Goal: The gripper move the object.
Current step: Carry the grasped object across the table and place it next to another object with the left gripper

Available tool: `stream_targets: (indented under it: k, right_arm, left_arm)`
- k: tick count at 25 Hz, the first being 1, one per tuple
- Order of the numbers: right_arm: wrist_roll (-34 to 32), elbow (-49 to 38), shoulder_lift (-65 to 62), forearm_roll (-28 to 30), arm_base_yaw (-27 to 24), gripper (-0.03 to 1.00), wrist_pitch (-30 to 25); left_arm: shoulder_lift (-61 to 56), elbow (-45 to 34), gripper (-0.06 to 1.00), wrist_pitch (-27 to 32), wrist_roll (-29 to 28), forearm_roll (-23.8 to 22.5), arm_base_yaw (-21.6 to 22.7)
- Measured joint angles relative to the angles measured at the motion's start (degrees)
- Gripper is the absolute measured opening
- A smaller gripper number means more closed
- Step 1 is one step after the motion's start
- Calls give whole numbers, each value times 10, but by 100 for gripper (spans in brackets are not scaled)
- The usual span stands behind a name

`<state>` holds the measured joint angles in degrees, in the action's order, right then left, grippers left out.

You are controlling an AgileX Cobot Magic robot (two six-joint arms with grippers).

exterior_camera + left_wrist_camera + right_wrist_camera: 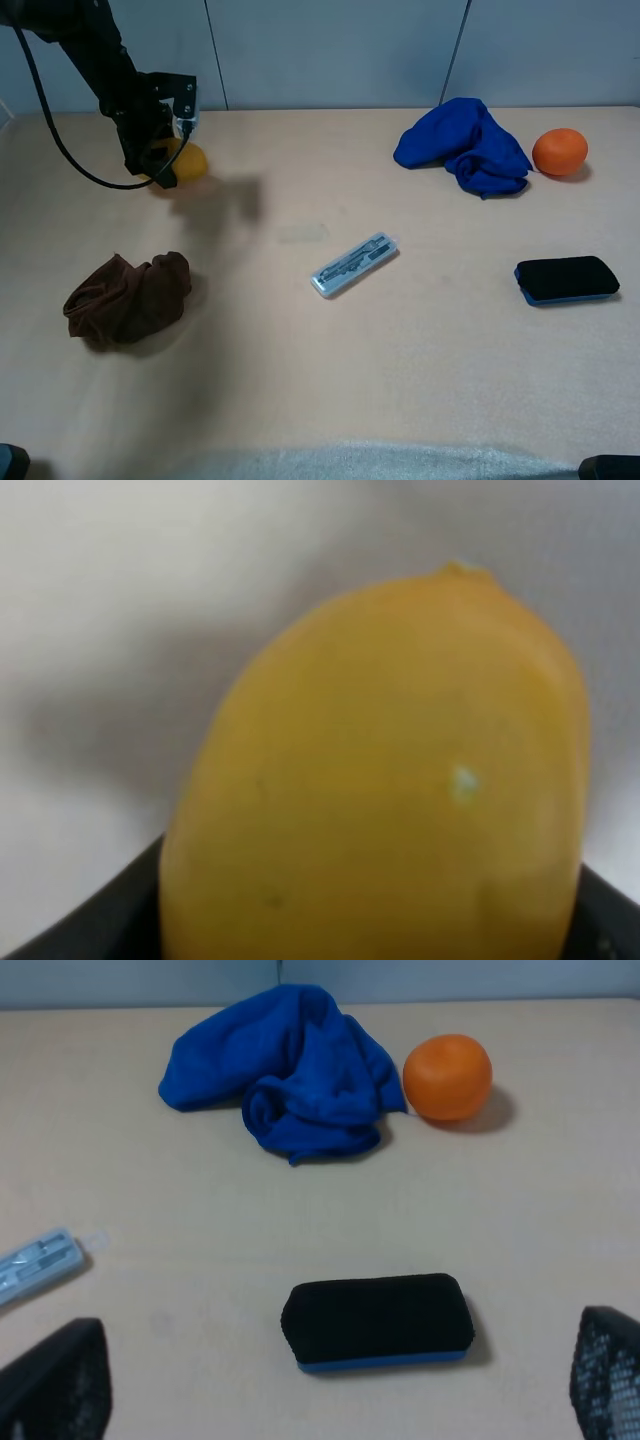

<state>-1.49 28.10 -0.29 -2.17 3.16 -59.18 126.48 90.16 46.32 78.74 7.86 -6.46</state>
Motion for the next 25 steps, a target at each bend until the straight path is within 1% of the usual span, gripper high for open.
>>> stream_targets:
  k: [12,15,19,25]
  right_arm:
    - [0,0,0,0,0,69,0]
    - [0,0,0,0,0,69,0]
    - [0,0,0,0,0,69,0]
    - [0,0,0,0,0,69,0]
  left_arm:
    - [-80,0,63,49,-108,3,0]
    - [-93,0,63,62,-137,4,-6]
    - [-100,0,63,67,-178,-4,-30]
    - [-100,0,63,68,-261,-19,-80]
